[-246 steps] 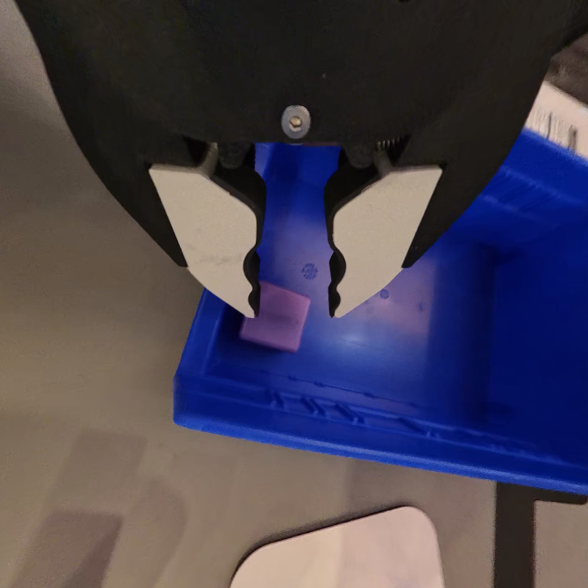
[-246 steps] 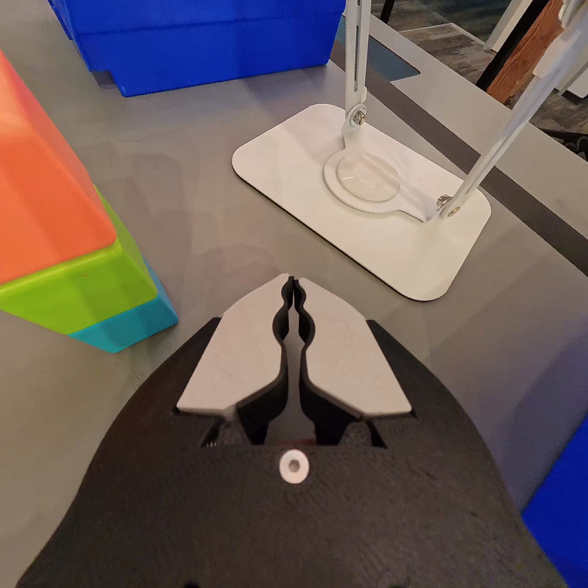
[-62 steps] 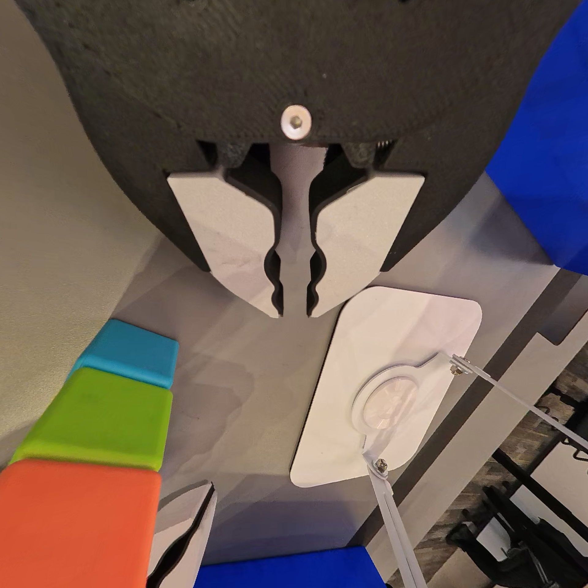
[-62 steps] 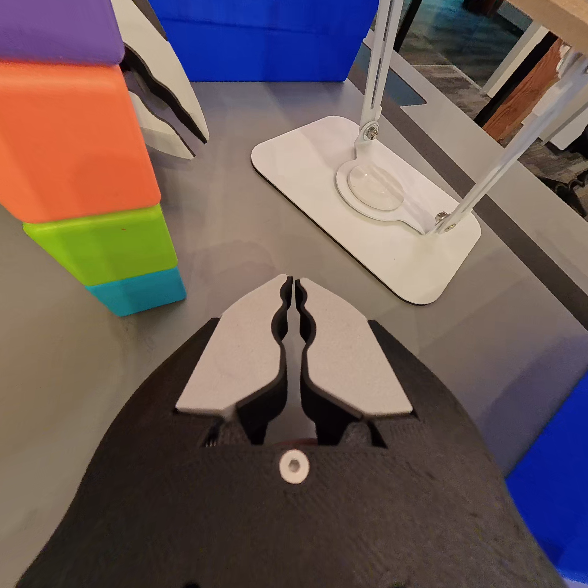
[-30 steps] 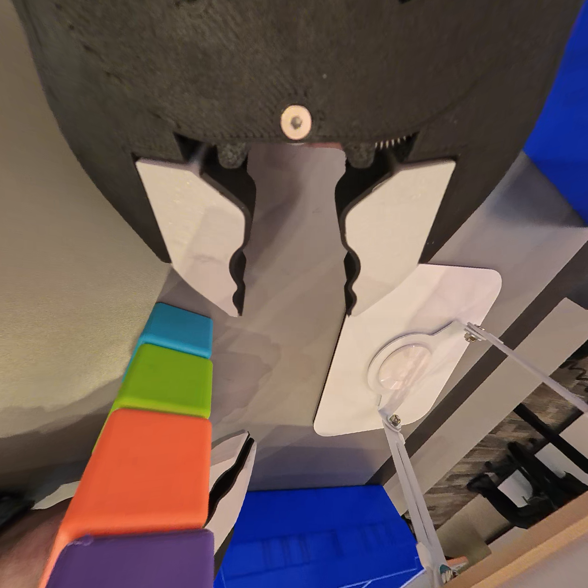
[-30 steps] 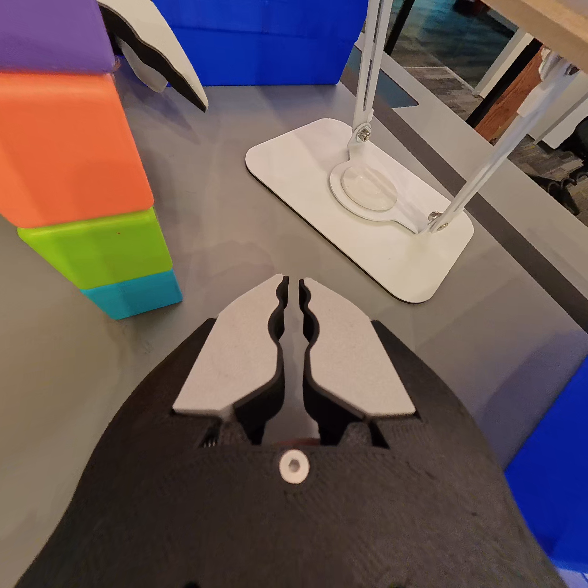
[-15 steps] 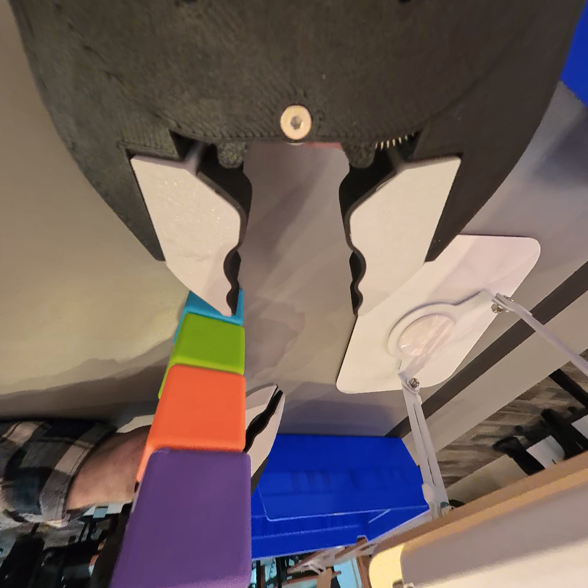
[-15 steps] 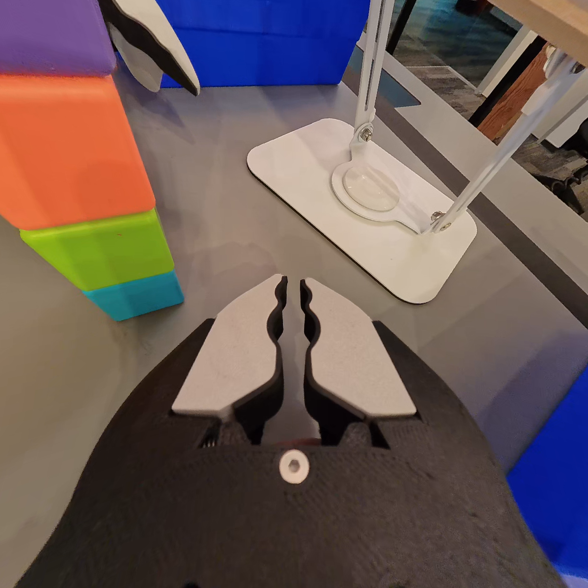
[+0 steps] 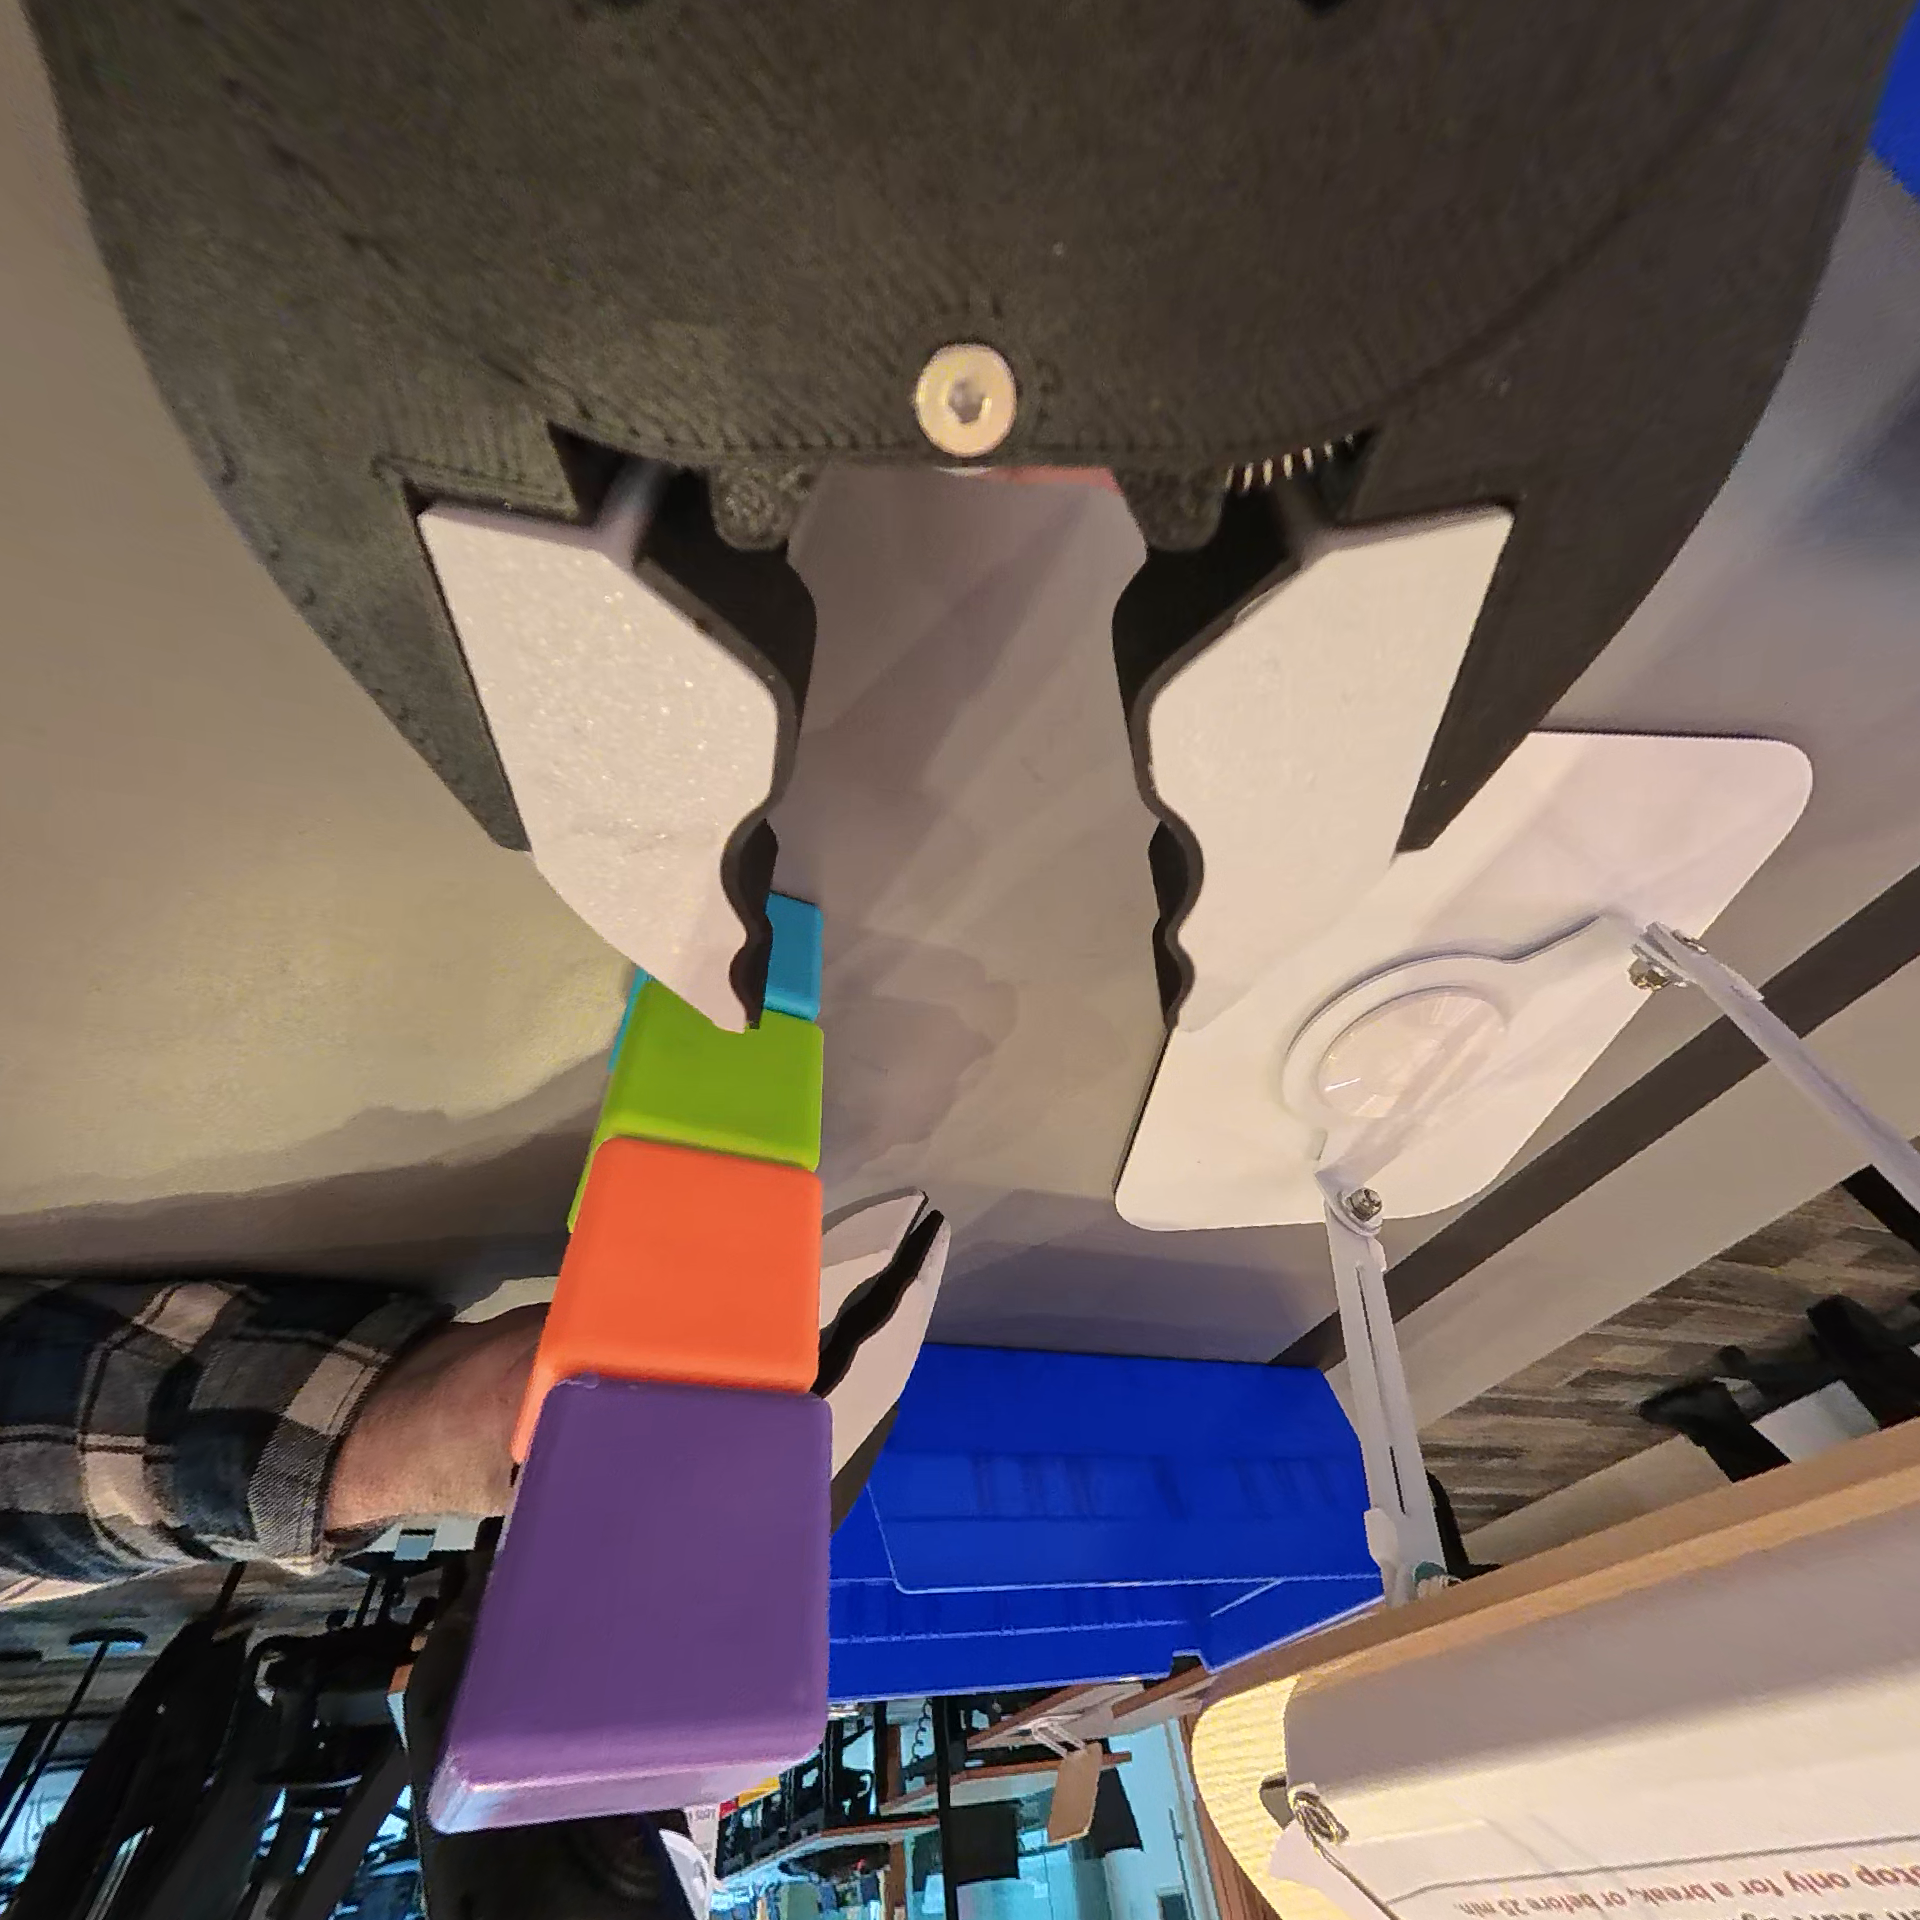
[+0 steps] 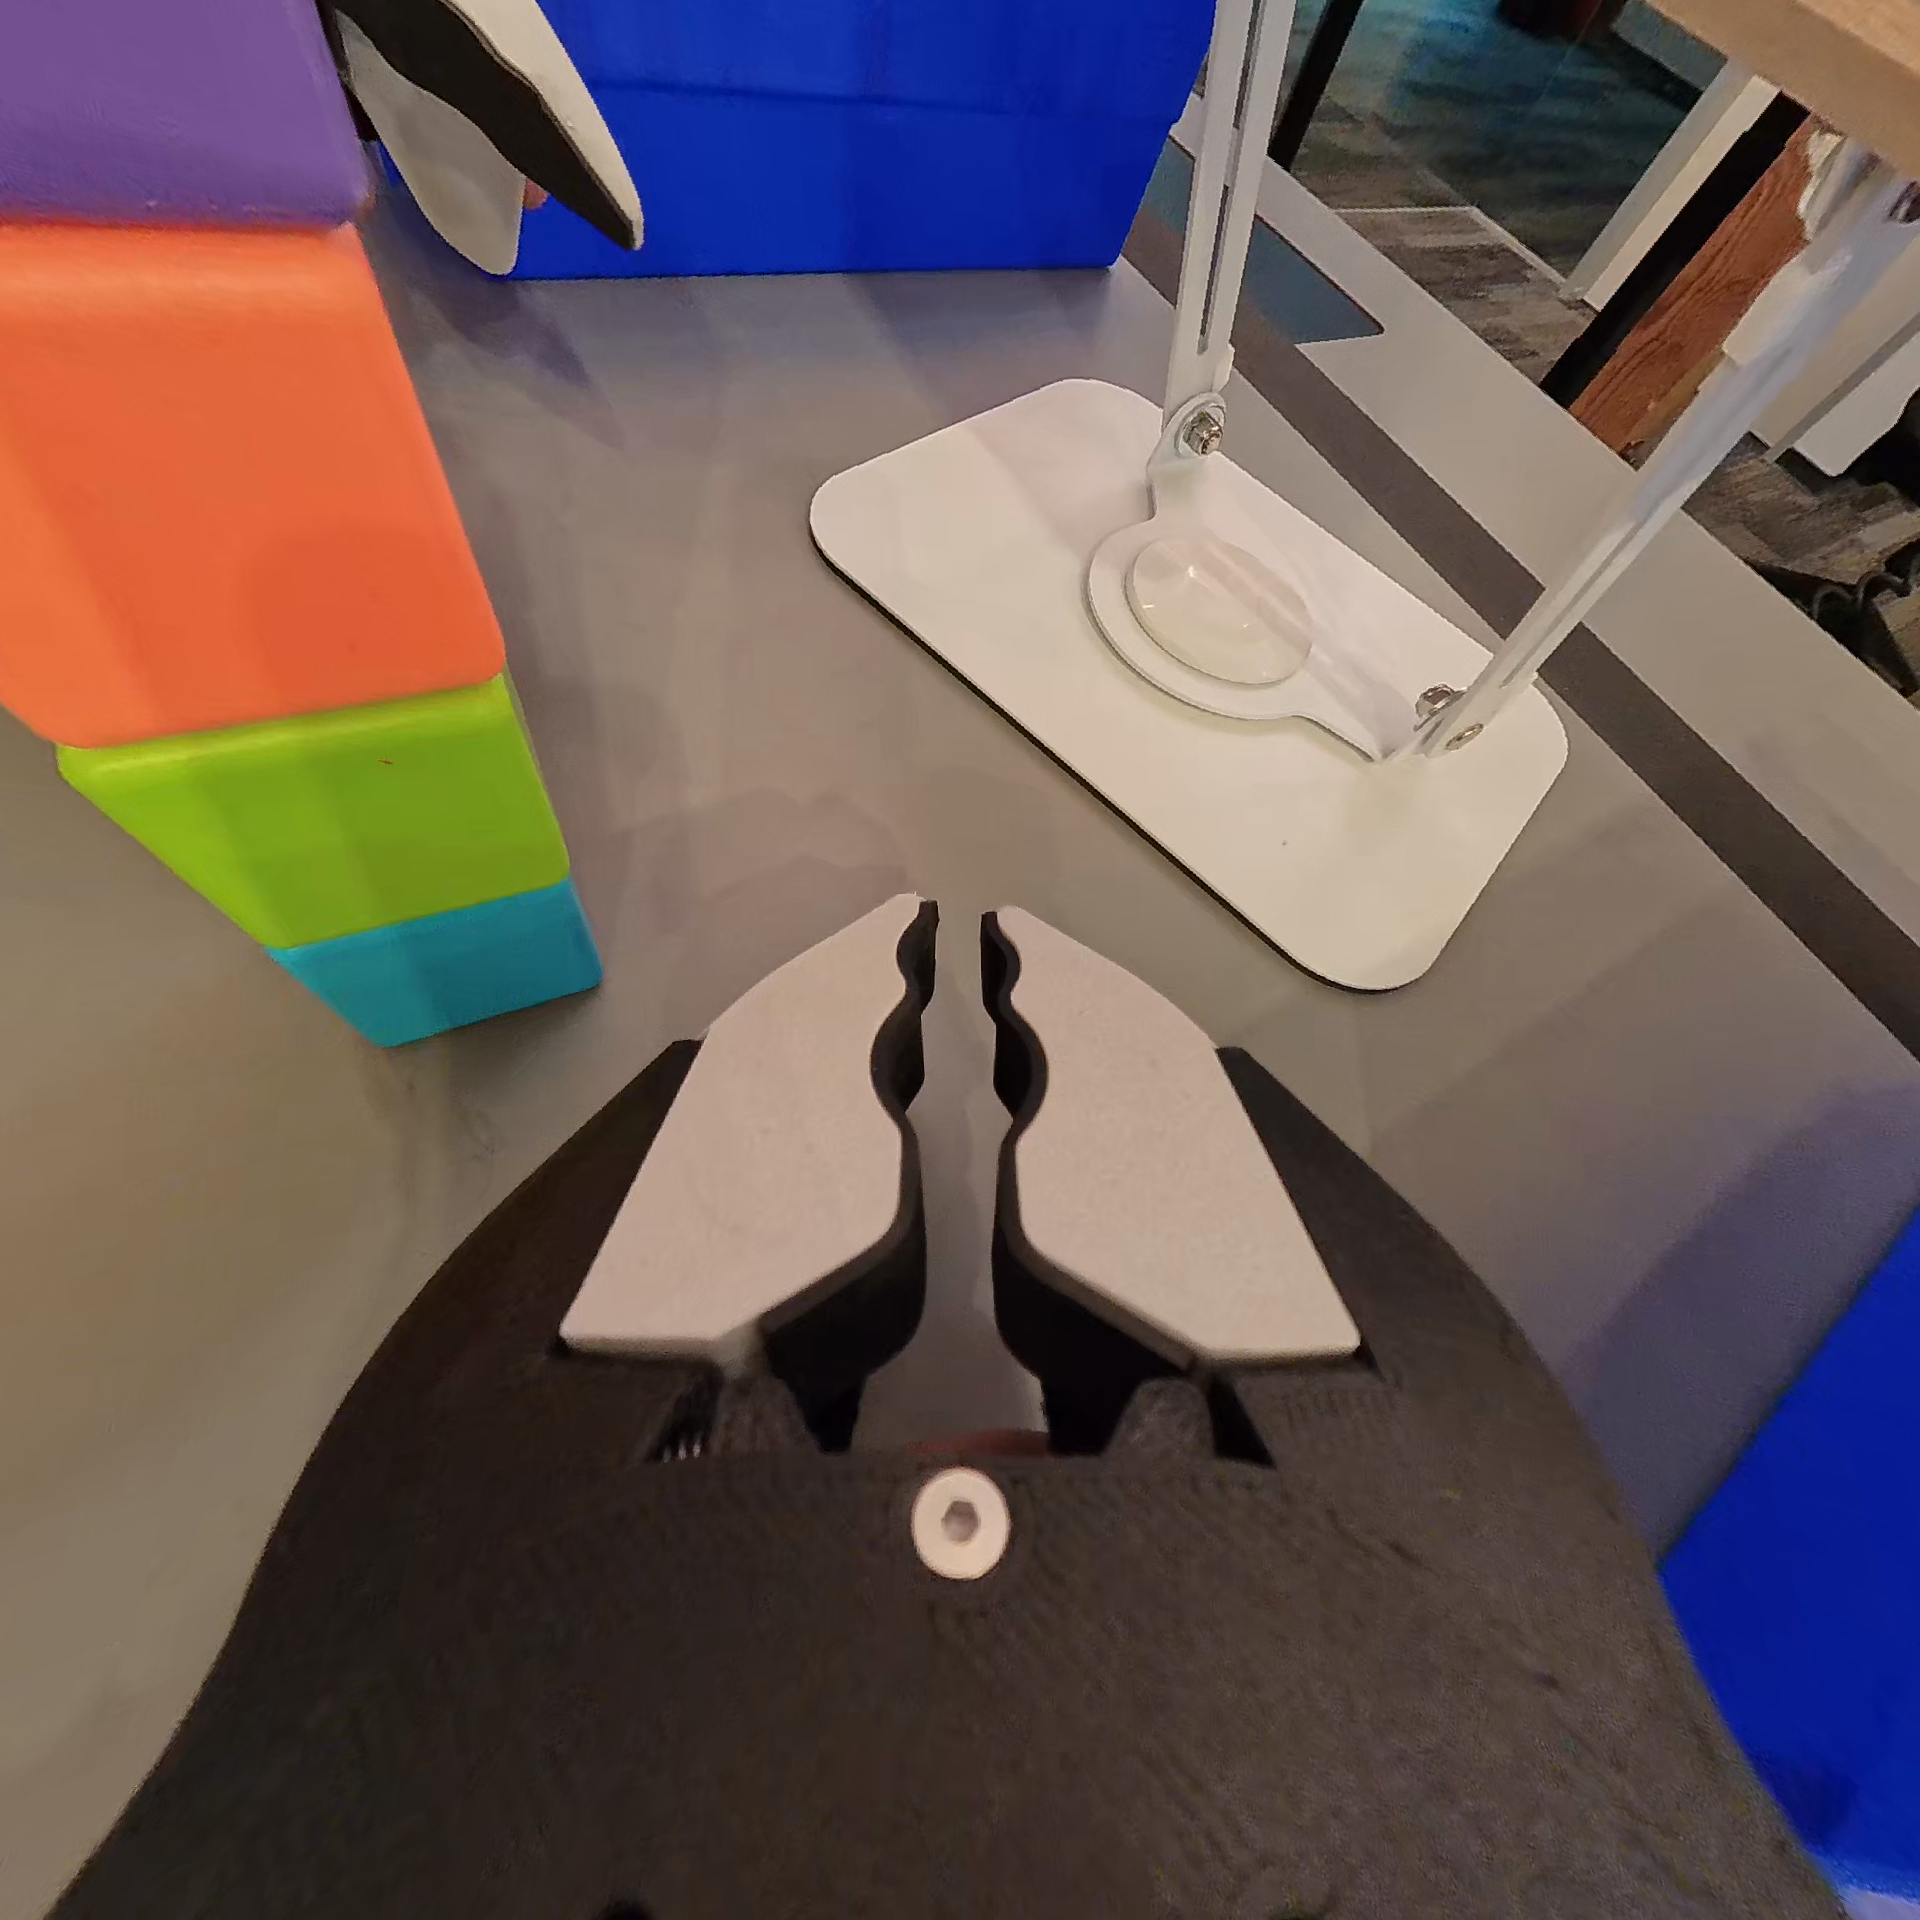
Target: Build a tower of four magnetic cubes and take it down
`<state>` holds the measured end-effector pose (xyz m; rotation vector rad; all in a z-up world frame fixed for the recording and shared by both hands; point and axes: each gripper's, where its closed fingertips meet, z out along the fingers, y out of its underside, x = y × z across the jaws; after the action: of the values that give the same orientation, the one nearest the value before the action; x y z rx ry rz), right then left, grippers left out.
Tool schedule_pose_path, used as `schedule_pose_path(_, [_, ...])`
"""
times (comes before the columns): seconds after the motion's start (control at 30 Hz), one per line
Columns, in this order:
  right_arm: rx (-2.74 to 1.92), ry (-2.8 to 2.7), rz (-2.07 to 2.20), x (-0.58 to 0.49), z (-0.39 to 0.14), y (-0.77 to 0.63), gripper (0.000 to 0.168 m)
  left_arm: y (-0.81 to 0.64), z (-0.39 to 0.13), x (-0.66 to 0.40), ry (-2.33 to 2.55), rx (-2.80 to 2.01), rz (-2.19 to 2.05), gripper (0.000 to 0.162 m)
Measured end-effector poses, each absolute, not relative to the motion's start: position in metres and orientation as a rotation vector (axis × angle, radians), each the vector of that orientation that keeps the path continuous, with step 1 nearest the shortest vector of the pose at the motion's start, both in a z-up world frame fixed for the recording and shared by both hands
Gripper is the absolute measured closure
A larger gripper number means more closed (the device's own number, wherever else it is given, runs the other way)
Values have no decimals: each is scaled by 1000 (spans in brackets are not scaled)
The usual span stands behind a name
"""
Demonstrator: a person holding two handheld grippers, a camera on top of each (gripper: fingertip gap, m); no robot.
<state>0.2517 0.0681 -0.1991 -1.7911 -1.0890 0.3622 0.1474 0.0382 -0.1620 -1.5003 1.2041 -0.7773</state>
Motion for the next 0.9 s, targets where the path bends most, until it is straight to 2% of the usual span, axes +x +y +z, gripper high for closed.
schedule_pose_path(0.9, [-1794,-1081,356,253,-199,69,157,34,-155,148,1197,-1469,-805,92])
